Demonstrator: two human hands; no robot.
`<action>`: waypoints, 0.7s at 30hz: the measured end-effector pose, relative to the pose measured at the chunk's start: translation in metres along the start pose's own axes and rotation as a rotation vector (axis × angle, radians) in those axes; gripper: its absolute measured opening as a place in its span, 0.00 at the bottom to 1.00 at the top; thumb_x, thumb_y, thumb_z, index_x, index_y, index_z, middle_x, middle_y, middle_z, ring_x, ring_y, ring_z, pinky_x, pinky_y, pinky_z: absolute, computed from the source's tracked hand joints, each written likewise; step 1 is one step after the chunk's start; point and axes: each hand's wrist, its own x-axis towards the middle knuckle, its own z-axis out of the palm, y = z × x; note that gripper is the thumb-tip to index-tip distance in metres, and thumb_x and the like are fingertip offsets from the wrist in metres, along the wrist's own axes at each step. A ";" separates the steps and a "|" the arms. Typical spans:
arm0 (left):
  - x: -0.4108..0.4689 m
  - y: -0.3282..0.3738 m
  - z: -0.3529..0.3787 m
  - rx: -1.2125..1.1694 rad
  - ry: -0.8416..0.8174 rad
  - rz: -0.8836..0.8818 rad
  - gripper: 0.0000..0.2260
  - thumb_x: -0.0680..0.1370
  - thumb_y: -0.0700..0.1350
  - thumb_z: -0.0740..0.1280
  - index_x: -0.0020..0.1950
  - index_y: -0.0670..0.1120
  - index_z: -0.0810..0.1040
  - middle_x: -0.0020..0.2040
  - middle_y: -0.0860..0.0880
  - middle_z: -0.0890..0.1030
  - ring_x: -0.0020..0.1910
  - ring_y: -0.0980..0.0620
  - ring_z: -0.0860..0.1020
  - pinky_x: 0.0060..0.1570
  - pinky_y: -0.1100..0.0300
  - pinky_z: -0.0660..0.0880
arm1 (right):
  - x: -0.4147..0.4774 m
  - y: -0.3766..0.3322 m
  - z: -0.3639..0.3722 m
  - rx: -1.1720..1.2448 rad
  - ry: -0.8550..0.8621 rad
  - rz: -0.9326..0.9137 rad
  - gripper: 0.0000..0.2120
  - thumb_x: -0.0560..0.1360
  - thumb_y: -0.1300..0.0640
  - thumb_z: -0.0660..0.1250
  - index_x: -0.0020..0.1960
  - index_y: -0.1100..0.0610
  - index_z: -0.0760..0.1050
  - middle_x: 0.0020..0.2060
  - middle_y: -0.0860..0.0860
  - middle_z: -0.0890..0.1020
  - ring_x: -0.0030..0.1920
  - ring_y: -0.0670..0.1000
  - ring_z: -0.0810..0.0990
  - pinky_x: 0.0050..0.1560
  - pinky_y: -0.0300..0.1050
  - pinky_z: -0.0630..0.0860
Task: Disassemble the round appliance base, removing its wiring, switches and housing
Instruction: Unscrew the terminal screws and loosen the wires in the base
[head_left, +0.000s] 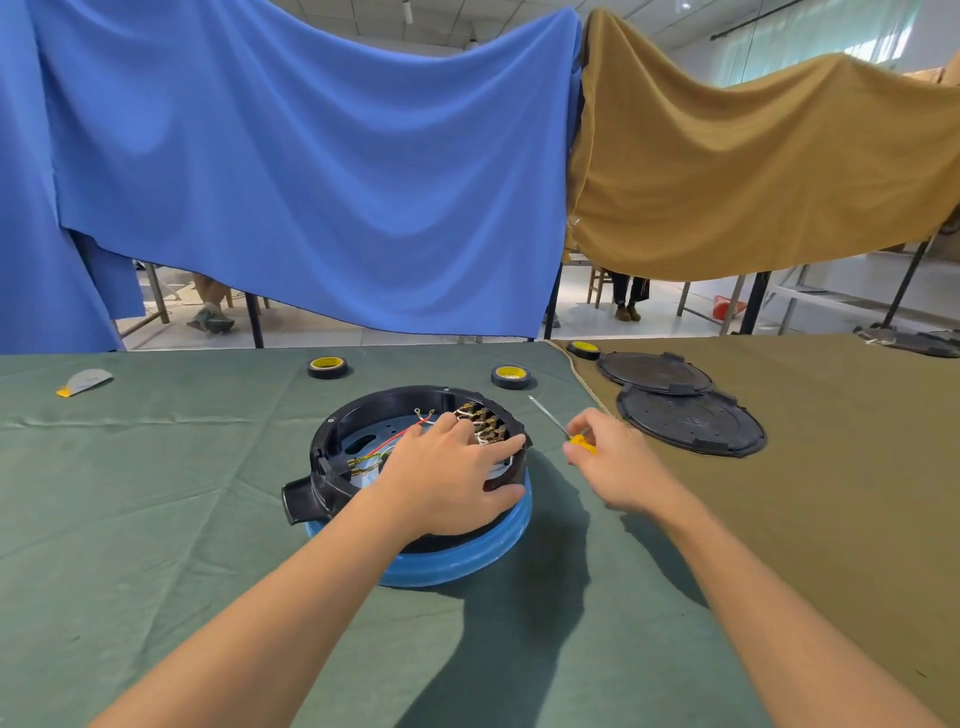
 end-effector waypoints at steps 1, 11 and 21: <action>-0.003 -0.004 -0.001 -0.012 -0.032 -0.001 0.28 0.75 0.71 0.49 0.75 0.68 0.54 0.62 0.49 0.73 0.65 0.47 0.66 0.61 0.47 0.65 | -0.004 -0.007 -0.002 0.004 -0.011 -0.045 0.09 0.80 0.54 0.61 0.59 0.53 0.73 0.51 0.51 0.79 0.46 0.51 0.75 0.47 0.50 0.76; -0.015 -0.017 -0.006 -0.137 -0.219 -0.025 0.24 0.74 0.74 0.46 0.69 0.78 0.45 0.67 0.43 0.71 0.68 0.40 0.68 0.65 0.45 0.65 | -0.014 -0.046 -0.006 -0.199 0.062 -0.164 0.13 0.80 0.52 0.61 0.57 0.52 0.83 0.52 0.50 0.84 0.58 0.57 0.75 0.57 0.53 0.74; -0.012 0.000 -0.004 -0.163 -0.241 -0.072 0.25 0.76 0.71 0.49 0.72 0.75 0.46 0.71 0.39 0.66 0.70 0.35 0.64 0.67 0.43 0.62 | -0.014 -0.056 -0.004 -0.304 0.082 -0.114 0.14 0.80 0.53 0.60 0.49 0.55 0.84 0.45 0.55 0.85 0.49 0.58 0.79 0.48 0.56 0.79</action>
